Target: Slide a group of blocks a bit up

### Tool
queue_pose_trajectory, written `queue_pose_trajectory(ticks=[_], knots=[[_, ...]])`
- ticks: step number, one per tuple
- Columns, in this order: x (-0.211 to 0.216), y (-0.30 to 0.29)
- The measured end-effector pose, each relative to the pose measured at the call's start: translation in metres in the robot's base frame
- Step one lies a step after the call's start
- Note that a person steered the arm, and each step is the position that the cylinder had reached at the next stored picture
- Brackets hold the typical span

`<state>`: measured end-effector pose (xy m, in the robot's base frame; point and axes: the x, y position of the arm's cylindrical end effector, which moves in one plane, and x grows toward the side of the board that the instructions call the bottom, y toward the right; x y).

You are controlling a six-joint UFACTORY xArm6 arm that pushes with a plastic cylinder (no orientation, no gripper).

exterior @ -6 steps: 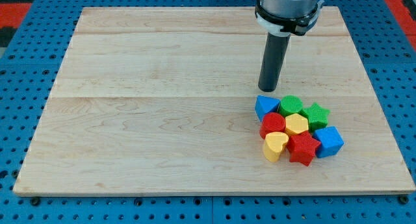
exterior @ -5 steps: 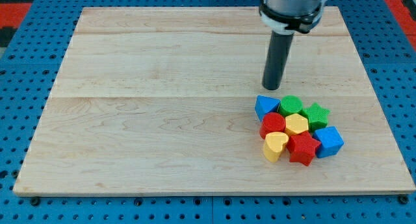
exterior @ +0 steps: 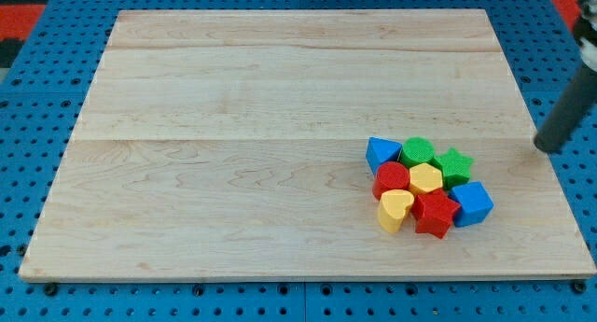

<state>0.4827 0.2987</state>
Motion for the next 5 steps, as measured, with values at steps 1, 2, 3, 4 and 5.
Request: queue_pose_trajectory(ticks=[1,2,3,4,5], knots=[[0.050,-0.010],[0.096,-0.048],[0.103,-0.125],[0.071,-0.170],[0.052,-0.191]])
